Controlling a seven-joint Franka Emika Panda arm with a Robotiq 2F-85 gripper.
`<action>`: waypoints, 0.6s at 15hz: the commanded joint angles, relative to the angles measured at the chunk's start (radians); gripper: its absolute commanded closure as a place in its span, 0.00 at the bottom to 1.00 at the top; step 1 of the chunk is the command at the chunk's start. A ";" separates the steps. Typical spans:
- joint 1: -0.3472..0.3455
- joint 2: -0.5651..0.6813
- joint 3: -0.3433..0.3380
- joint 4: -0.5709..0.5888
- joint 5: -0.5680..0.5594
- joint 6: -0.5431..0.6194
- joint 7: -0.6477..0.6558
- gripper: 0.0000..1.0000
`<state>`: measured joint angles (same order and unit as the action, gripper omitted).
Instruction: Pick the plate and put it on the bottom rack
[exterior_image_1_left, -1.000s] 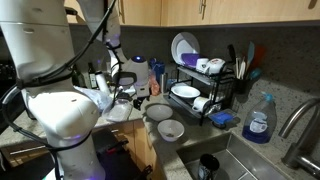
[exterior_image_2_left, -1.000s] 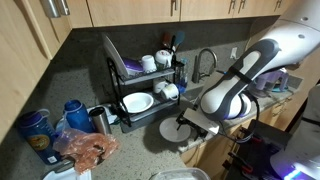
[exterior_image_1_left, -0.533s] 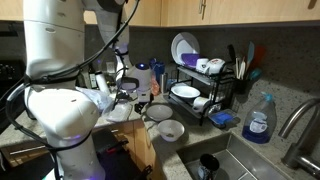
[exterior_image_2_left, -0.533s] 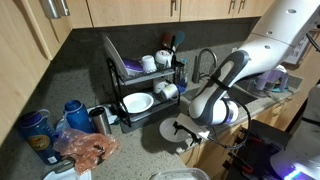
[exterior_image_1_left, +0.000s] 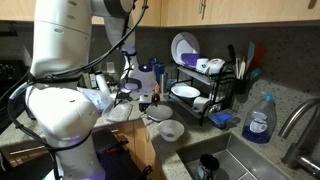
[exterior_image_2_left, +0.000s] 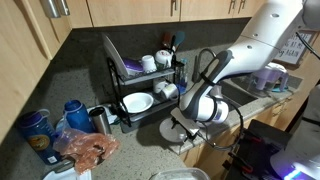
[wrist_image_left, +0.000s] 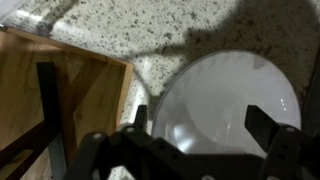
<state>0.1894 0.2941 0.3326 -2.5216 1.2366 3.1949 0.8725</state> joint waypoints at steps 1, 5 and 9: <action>-0.012 0.027 0.025 0.024 0.065 0.037 0.001 0.00; -0.004 -0.009 0.053 -0.015 0.122 0.008 0.000 0.00; -0.003 -0.002 0.089 -0.009 0.175 0.049 -0.023 0.00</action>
<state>0.1905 0.3130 0.3942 -2.5202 1.3642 3.2114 0.8689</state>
